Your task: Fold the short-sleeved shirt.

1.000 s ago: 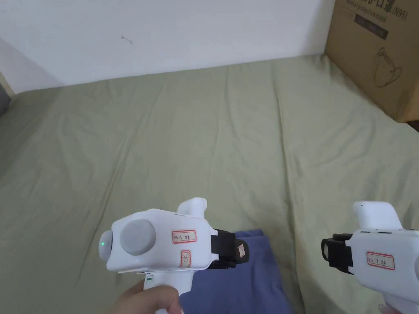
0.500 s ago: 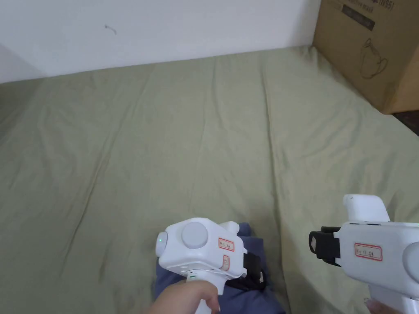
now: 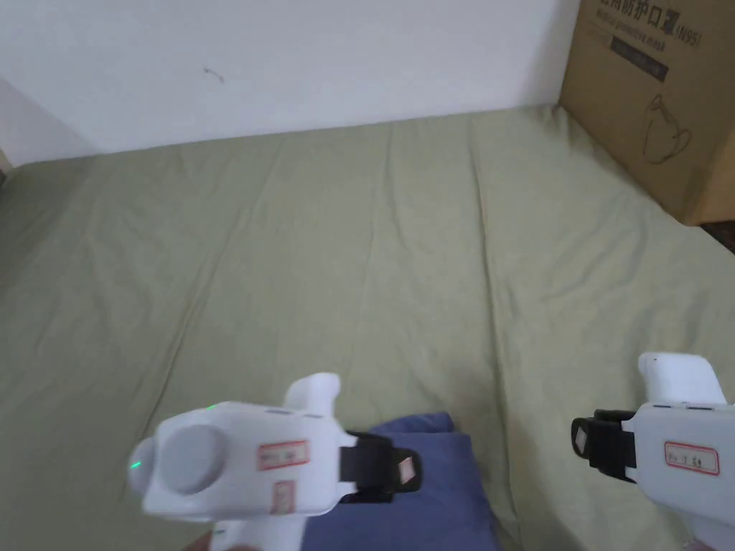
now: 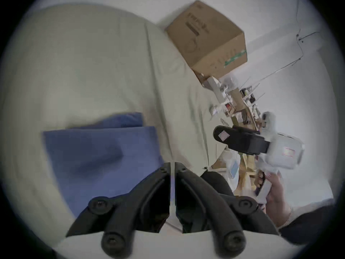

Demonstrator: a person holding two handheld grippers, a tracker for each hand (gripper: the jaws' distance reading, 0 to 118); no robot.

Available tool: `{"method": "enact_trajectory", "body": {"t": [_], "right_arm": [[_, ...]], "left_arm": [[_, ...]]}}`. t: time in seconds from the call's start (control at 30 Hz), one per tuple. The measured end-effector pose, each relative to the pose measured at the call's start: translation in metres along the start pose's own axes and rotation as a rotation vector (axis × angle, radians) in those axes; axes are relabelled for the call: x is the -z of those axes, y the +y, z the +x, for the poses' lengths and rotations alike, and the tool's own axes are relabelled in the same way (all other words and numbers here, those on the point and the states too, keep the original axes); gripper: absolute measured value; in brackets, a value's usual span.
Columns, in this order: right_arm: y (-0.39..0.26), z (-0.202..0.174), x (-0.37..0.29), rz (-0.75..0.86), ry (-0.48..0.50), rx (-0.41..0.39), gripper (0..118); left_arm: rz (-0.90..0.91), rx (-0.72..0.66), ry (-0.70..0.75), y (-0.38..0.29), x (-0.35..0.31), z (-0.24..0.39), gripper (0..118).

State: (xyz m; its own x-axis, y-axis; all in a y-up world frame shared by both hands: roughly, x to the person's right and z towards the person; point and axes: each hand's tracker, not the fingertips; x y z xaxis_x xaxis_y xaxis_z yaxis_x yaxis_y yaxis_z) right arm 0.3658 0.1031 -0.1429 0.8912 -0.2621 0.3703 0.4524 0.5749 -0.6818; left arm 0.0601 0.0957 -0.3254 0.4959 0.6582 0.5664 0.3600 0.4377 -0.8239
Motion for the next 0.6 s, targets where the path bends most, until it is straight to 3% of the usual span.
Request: {"method": "enact_trajectory", "body": {"t": [0.13,0.27,0.43,0.6], "right_arm": [[-0.005,-0.023,0.031,-0.108,0.212,0.007,5],[-0.016,-0.053,0.072,-0.228,0.356,0.020,5],[-0.026,-0.060,0.117,-0.330,0.408,0.039,5],[-0.031,-0.022,0.132,-0.369,0.425,0.189,5]], "left_arm": [[0.052,-0.097,0.014,-0.019,-0.045,-0.043,5],[0.103,-0.195,0.061,-0.038,-0.064,-0.076,5],[0.134,-0.310,0.025,-0.055,-0.070,-0.111,5],[0.166,-0.354,0.024,-0.060,-0.071,-0.136,6]]}}
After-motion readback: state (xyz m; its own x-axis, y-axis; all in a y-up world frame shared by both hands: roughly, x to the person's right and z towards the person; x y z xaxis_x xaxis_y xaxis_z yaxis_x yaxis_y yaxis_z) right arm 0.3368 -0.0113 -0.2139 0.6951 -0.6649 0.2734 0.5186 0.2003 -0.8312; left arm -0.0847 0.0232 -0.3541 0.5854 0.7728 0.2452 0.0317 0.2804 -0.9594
